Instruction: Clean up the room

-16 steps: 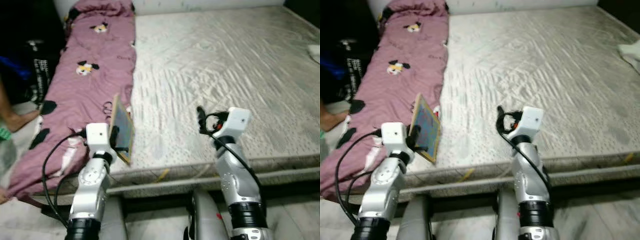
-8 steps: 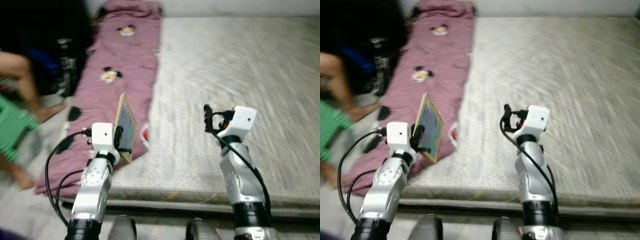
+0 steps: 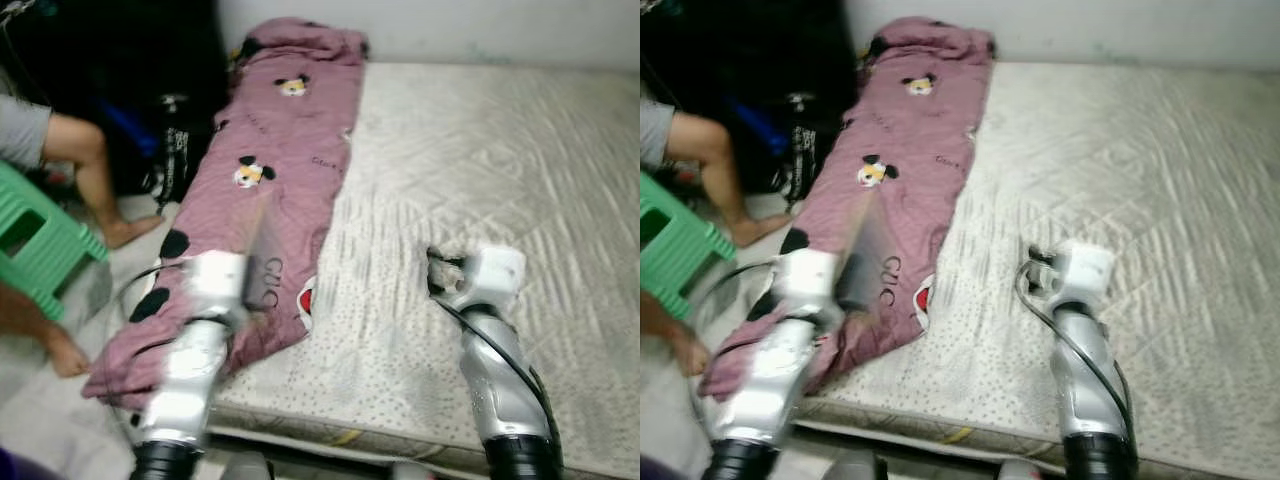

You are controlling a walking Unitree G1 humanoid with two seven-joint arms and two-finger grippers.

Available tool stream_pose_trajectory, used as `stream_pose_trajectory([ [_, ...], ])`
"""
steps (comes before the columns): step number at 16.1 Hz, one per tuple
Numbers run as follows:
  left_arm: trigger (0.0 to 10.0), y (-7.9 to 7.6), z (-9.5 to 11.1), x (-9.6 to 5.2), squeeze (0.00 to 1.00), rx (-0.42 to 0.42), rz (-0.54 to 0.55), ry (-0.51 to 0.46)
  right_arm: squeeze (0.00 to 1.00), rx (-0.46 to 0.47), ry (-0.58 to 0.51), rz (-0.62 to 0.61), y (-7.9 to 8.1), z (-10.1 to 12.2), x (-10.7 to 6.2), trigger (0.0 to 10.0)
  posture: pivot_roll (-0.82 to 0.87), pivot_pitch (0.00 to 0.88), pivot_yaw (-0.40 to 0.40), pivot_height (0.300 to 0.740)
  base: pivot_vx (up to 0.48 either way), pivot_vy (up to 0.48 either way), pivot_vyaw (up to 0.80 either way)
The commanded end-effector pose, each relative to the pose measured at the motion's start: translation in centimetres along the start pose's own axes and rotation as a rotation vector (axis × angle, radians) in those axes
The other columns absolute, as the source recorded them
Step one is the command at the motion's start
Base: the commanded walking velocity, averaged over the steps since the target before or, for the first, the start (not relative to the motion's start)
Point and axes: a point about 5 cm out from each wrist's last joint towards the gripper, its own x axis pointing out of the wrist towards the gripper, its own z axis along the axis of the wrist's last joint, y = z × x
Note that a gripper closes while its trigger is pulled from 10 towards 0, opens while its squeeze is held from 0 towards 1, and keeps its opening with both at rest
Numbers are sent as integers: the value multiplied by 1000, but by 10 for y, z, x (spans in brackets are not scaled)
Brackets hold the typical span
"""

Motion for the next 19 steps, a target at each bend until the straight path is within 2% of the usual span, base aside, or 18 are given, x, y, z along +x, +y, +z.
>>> stream_pose_trajectory([
  [1,10000,26,-5,-7,0,13,87,17,0,4,-30,84,25,7,3,10000,30,0,35,740,0,0,0],
  [3,10000,27,-5,-7,0,12,104,9,0,-2,-28,88,24,7,3,10000,31,0,29,740,0,0,0],
  [4,10000,27,-4,-6,0,49,123,2,0,-9,-30,95,24,7,4,10000,30,0,28,740,0,0,0],
  [5,10000,25,-3,-6,0,53,119,1,0,-9,-31,96,24,7,4,10000,30,0,30,740,0,0,0],
  [7,10000,19,-11,-9,0,1,19,31,0,-6,-34,94,25,7,5,10000,26,0,39,740,0,0,0],
  [8,10000,19,-15,-10,0,37,18,51,0,-1,-34,90,25,7,5,10000,20,0,46,740,0,0,0],
  [19,10000,18,-16,-9,0,36,16,56,0,8,-27,81,25,6,5,10000,16,0,51,740,0,0,0],
])
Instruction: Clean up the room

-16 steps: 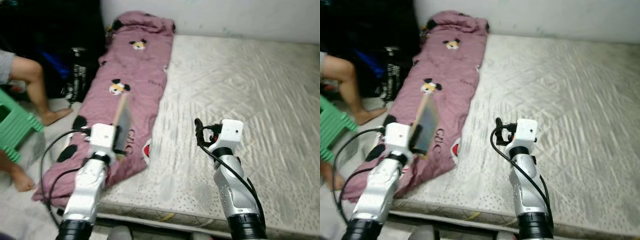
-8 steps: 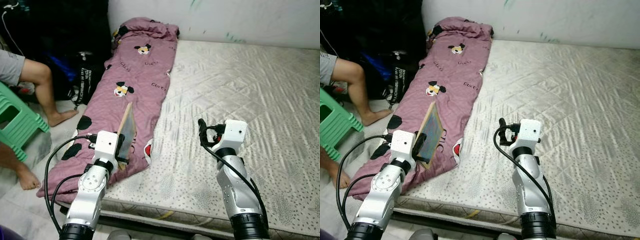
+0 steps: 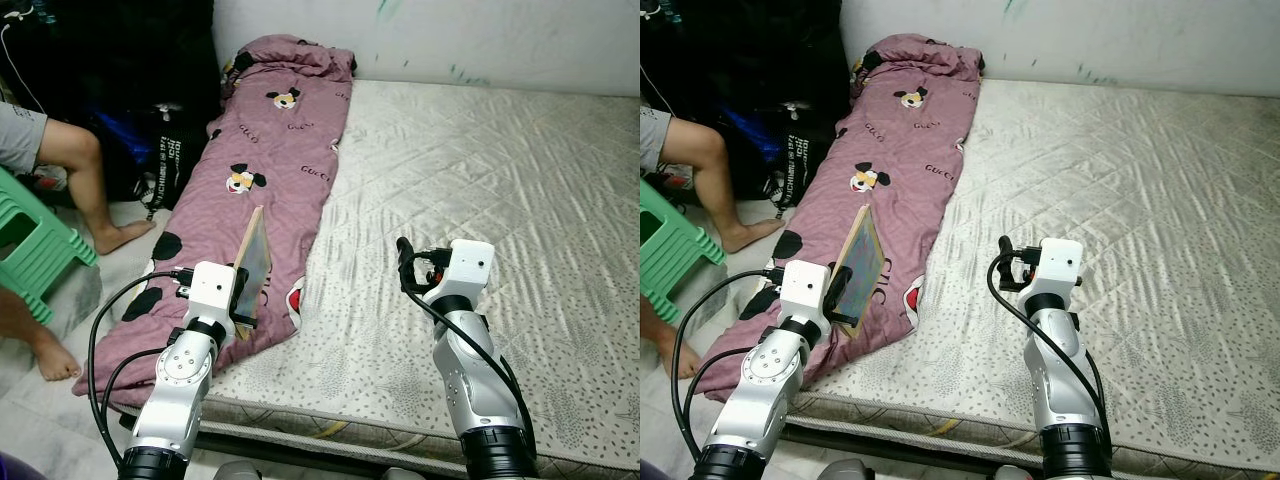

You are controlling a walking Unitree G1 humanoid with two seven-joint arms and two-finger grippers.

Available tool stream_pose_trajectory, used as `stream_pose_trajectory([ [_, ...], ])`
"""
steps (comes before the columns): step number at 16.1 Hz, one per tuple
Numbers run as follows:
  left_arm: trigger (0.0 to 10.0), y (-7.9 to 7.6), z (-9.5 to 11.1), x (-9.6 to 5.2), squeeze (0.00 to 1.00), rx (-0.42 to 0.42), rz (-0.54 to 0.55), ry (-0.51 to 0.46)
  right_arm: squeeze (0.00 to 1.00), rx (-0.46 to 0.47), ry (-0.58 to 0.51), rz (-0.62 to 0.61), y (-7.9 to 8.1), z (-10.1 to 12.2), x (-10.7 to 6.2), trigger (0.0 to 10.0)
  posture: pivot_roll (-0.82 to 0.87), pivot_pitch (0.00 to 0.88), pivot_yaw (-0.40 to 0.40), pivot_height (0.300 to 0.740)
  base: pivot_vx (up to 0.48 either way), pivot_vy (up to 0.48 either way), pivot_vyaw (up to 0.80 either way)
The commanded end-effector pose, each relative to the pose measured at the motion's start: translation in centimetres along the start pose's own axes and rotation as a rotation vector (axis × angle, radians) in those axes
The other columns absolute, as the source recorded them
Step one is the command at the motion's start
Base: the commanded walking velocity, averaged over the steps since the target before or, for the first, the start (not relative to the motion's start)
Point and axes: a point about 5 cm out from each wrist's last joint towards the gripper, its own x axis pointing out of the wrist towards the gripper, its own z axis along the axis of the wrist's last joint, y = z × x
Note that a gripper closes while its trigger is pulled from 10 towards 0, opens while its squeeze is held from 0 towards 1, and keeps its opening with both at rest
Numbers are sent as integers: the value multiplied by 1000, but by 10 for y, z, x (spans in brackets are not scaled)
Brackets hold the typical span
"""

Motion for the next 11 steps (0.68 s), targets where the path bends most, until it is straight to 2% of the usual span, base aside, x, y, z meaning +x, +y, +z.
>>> stream_pose_trajectory([
  [1,10000,4,5,1,0,21,4,-25,0,3,-3,9,2,1,2,10000,16,0,51,740,0,0,0],
  [5,10000,4,5,1,0,21,4,-25,0,3,-3,9,2,1,2,10000,16,0,51,740,0,0,0],
  [6,10000,3,4,1,0,23,3,-23,0,11,2,2,2,0,2,10000,14,0,56,740,0,0,-538],
  [8,10000,-10,14,5,0,12,-27,-71,0,12,45,28,8,-8,0,10000,23,0,26,740,0,0,-800],
  [11,10000,-10,14,5,0,13,-27,-70,0,12,50,26,8,-8,0,10000,25,0,24,740,0,0,-800],
])
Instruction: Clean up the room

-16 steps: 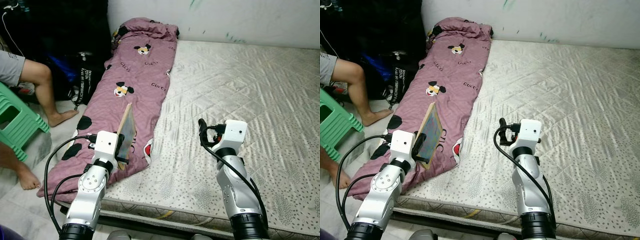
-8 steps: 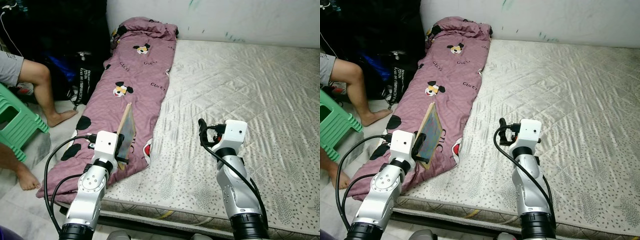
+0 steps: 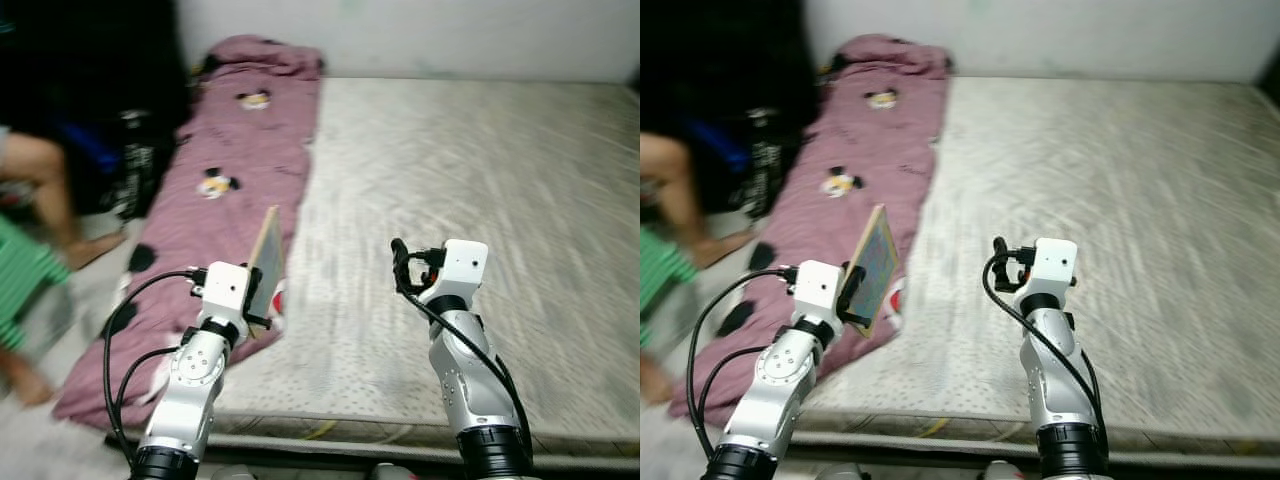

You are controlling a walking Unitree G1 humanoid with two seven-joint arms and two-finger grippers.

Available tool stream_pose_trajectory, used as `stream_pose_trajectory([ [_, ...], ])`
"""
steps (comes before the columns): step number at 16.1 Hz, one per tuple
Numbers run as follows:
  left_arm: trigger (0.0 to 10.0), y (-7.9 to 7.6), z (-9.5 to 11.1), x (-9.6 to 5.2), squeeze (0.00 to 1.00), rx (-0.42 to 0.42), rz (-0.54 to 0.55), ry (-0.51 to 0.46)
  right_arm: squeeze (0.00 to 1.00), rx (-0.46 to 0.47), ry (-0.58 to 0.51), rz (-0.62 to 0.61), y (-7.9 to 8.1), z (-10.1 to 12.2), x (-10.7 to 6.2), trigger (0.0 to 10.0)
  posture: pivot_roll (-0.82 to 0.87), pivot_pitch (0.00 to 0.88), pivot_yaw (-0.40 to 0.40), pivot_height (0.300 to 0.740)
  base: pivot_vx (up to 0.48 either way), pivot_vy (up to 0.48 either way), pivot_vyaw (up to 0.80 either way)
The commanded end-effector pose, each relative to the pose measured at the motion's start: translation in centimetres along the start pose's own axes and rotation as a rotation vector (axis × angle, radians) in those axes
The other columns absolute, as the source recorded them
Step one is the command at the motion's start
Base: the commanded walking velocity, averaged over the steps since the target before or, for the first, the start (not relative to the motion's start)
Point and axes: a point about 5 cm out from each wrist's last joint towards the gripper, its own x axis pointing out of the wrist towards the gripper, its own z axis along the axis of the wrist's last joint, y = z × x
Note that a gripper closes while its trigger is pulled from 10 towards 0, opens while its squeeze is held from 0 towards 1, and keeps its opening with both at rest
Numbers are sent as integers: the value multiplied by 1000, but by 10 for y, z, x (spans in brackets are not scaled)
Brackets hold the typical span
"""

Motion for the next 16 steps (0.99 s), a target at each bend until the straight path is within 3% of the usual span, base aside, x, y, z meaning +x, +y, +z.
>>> stream_pose_trajectory([
  [1,10000,5,11,2,0,21,12,-51,0,4,35,10,2,-6,0,10000,25,0,24,740,0,0,-800],
  [16,10000,2,13,5,0,31,-3,-57,0,-31,20,-44,-6,-3,3,10000,25,0,24,740,0,0,-800],
])
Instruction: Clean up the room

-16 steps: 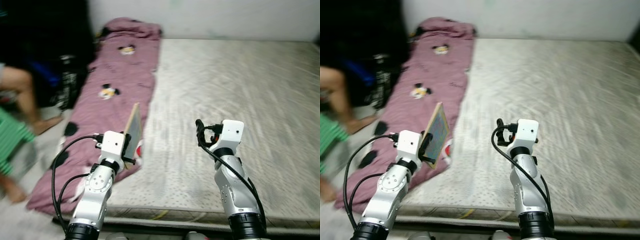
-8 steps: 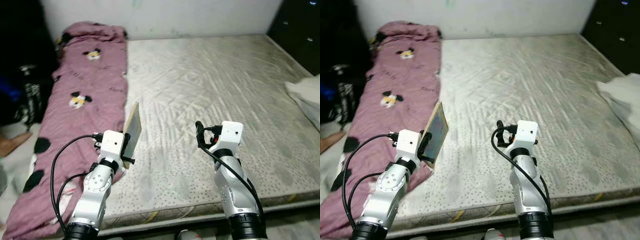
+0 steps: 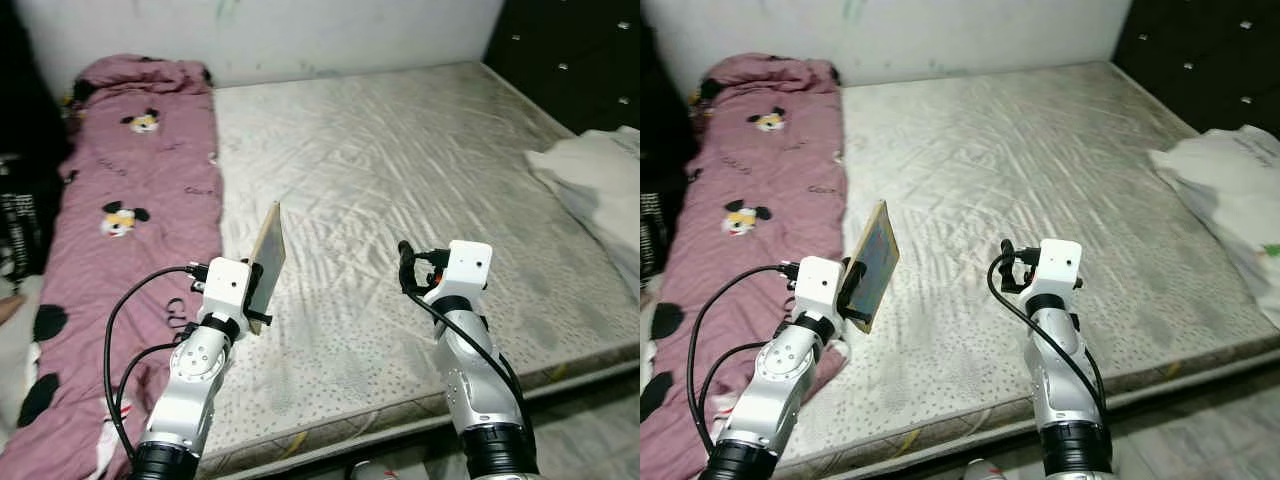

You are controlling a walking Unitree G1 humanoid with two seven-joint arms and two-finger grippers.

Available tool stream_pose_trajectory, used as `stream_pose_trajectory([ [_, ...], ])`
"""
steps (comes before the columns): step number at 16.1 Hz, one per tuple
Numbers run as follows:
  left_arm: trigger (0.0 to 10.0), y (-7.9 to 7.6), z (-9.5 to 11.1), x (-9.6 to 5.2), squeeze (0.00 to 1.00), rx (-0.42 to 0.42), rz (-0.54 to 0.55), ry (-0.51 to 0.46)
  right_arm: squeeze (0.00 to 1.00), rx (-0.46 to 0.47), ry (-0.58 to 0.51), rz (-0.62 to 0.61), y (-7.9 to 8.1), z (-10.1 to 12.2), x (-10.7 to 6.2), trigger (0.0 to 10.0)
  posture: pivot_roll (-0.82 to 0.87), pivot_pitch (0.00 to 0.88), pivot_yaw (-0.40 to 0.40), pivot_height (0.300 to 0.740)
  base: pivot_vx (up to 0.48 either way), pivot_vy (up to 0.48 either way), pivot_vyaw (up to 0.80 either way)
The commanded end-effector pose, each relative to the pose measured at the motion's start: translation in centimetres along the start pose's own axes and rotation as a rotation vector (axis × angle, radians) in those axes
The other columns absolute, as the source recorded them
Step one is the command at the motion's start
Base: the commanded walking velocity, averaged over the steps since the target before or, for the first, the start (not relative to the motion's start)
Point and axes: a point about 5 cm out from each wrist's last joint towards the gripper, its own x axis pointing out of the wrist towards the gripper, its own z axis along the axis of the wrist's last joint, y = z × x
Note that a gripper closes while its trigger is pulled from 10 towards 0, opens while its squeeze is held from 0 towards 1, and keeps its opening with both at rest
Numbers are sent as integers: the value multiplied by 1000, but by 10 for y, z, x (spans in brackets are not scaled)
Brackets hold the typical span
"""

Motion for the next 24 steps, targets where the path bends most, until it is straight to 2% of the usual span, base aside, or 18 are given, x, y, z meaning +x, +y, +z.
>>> stream_pose_trajectory([
  [1,10000,1,8,2,0,17,-2,-41,0,-8,2,-7,-1,0,1,10000,25,0,24,740,0,0,-800],
  [5,10000,0,8,2,0,14,-5,-42,0,-12,-3,0,0,0,2,10000,29,0,18,740,0,0,-800],
  [21,10000,-3,8,2,0,0,-7,-44,0,-56,9,69,6,-2,5,10000,33,0,5,740,0,0,0],
  [24,10000,-3,8,2,0,0,-9,-43,0,-58,8,68,6,-2,5,10000,32,0,8,740,0,0,800],
])
